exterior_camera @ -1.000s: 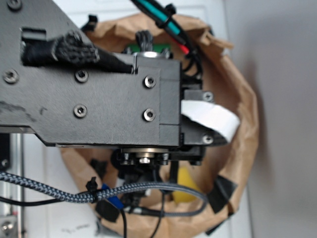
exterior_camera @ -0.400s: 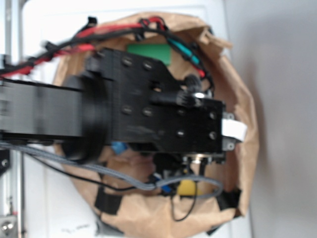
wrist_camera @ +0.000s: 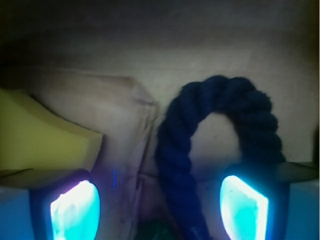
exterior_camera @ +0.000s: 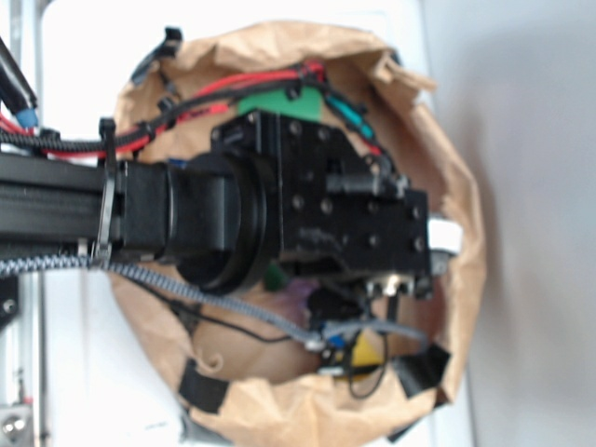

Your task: Grab the blue rope.

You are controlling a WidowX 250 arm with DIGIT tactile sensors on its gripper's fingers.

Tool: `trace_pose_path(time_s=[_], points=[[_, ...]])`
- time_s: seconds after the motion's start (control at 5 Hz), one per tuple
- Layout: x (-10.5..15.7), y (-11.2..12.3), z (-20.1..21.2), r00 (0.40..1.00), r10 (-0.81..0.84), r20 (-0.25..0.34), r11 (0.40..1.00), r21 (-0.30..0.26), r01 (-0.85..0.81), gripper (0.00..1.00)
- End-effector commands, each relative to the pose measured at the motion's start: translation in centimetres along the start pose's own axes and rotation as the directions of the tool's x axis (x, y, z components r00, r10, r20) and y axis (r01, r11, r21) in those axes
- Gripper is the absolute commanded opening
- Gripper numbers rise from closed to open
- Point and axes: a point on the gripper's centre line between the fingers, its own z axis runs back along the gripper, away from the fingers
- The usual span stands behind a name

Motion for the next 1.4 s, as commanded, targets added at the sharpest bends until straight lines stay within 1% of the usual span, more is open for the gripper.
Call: trace_pose_path(time_s=[0.0, 0.2, 0.4, 0.6, 0.8, 1.0, 1.2], points=[[-0.2, 0.2, 1.2, 0.996, 0.007, 0.088, 0.999, -0.033, -0.004, 1.0], [-1.3, 1.6, 1.1, 0.992, -0.027, 0.126, 0.997, -0.063, 0.035, 1.0], [-2.2, 2.7, 1.4, 0.987, -0.057, 0.153, 0.994, -0.08, 0.07, 1.0], [-2.4, 3.4, 1.3, 0.984, -0.063, 0.164, 0.994, -0.077, 0.076, 1.0], [-2.0, 3.1, 0.6, 0.985, -0.06, 0.159, 0.995, -0.063, 0.071, 1.0], [-1.4, 2.3, -0.3, 0.987, -0.049, 0.154, 0.998, -0.031, 0.054, 1.0], [-0.6, 1.6, -1.0, 0.988, -0.033, 0.151, 0.999, -0.011, 0.035, 1.0]])
